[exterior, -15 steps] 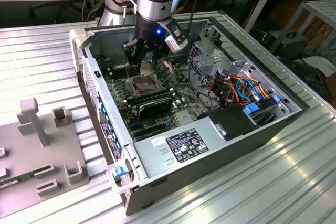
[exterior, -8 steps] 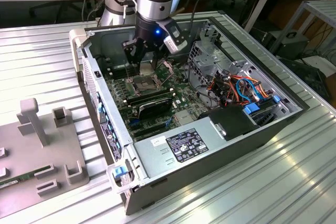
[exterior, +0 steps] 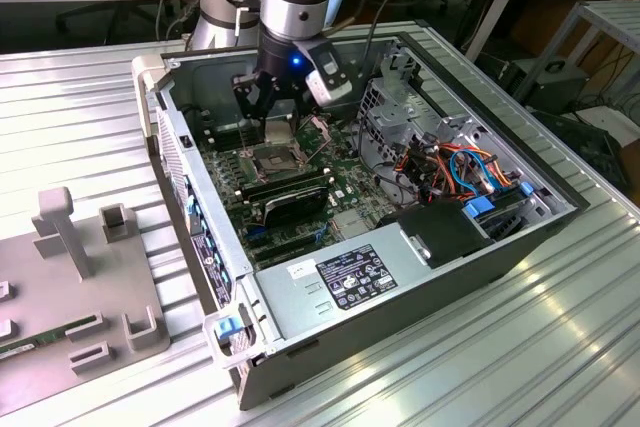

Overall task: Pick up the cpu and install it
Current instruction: 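Place the cpu into insertion slot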

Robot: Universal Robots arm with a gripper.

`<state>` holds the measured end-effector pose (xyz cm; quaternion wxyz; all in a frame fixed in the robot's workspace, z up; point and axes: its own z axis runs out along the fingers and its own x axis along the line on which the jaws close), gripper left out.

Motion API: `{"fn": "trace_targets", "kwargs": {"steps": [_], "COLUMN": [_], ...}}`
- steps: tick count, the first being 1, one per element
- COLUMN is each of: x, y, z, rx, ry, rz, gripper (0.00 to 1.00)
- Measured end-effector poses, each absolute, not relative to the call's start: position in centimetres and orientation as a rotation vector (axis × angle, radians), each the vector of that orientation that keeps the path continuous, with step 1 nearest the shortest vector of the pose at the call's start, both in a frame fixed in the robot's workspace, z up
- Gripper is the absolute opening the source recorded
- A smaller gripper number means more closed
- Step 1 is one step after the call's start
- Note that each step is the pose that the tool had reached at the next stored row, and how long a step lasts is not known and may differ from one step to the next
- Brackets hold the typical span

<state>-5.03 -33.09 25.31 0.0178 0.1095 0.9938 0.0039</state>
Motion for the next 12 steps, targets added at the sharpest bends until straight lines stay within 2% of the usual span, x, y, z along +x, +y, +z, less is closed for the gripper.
{"fn": "trace_targets", "kwargs": {"steps": [12], "x": [-5.03], "y": [-33.09], "z": [25.2], "rx": [0.65], "ry": [3.037], "rz": [0.007], "gripper": [0.55]}}
